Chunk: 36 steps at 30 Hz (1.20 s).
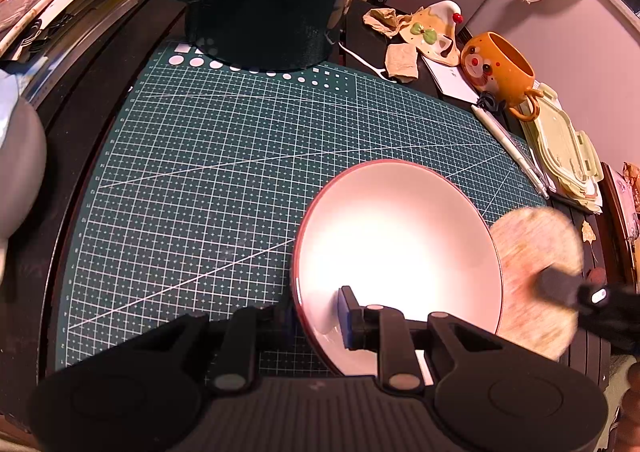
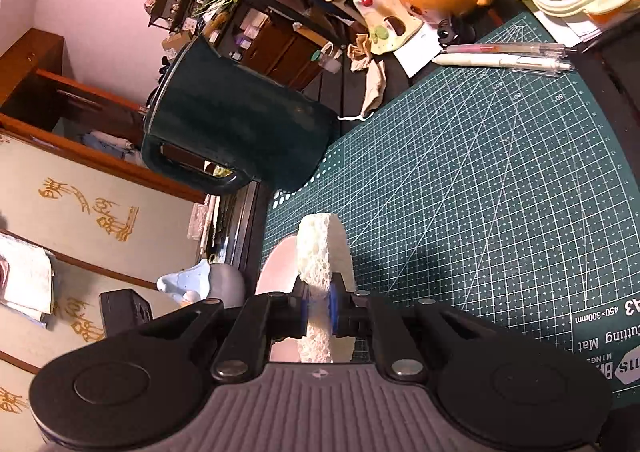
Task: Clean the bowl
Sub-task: 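Hold the bowl with the left gripper while the right gripper wipes the rim with the sponge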
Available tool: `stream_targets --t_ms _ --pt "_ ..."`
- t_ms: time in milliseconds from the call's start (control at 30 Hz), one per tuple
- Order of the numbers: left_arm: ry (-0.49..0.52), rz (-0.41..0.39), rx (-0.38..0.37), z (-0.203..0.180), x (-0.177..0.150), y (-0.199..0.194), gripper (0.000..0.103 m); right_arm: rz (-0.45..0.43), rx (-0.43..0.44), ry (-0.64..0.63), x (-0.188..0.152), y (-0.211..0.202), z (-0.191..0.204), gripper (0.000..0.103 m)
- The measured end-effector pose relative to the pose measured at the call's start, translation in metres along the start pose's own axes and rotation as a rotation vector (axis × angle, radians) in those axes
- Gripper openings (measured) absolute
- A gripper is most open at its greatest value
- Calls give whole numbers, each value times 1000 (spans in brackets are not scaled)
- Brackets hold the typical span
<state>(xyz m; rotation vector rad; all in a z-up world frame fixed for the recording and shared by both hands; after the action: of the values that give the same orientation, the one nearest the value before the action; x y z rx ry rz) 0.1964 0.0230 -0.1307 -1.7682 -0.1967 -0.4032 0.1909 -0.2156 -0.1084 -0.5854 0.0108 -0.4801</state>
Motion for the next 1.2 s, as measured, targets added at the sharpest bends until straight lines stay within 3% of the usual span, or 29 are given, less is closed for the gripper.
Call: stream_targets --t_ms 200,467,833,1067,1200 --pt "0 1 -2 0 0 0 21 72 -67 -14 -12 21 -6 9" --pt "0 2 -2 0 -1 0 21 -11 17 -11 2 -7 7 10" --pt "5 2 -5 2 0 0 21 80 -75 -20 -15 23 -6 10" --pt "5 2 -7 3 -1 0 21 5 -9 -27 -3 -2 7 9" --pt "5 2 -5 3 0 0 21 7 -7 -31 -3 1 6 10"
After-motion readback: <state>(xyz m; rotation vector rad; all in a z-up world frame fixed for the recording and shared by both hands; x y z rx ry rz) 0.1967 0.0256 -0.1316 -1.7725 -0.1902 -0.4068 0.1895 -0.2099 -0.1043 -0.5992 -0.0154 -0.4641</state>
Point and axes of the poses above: each gripper's, at about its wrist camera, not at the fingertips, and y roughly the way its jaws point, z to its left, x to its top, the point moved 4 cm from there along y, roughly the way its jaws point, and after that the axes turned 11 degrees about y, right-handed, at the moved point
